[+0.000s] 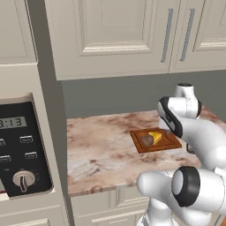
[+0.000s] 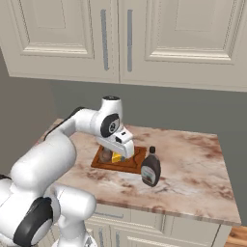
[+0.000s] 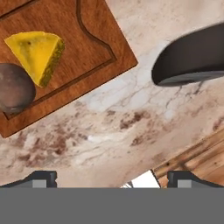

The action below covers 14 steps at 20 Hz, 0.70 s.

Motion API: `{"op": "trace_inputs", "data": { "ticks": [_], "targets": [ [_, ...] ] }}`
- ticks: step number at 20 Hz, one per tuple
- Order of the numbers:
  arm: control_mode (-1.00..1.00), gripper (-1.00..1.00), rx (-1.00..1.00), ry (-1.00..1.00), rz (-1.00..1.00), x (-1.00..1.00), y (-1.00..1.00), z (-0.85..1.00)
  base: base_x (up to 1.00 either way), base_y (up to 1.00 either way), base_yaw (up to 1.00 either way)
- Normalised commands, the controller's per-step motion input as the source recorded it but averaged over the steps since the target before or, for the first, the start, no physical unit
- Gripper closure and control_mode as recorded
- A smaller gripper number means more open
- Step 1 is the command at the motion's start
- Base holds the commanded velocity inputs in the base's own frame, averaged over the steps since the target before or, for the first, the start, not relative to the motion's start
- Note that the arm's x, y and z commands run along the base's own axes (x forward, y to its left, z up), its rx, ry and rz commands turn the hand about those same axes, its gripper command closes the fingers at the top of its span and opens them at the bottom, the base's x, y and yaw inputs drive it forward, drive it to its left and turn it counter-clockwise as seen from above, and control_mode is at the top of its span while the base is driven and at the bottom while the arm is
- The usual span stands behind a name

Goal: Retrieve the reheated potato from the microwave, then place the potato, cheese, and condiment on the cutting board.

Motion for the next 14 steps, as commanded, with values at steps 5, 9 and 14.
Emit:
{"op": "trace_inputs", "data": {
  "ticks": [5, 9, 14],
  "targets": [
    [-1.00, -1.00, -0.04, -0.06, 0.10, -0.36, -0.27, 0.30, 0.00, 0.00, 0.00],
    [-1.00, -1.00, 0.00, -0.19, 0.13, -0.38, -0.26, 0.19, 0.00, 0.00, 0.00],
    [-1.00, -1.00, -0.02, -0.10, 0.05, -0.07, -0.23, 0.23, 0.00, 0.00, 0.00]
  ]
}}
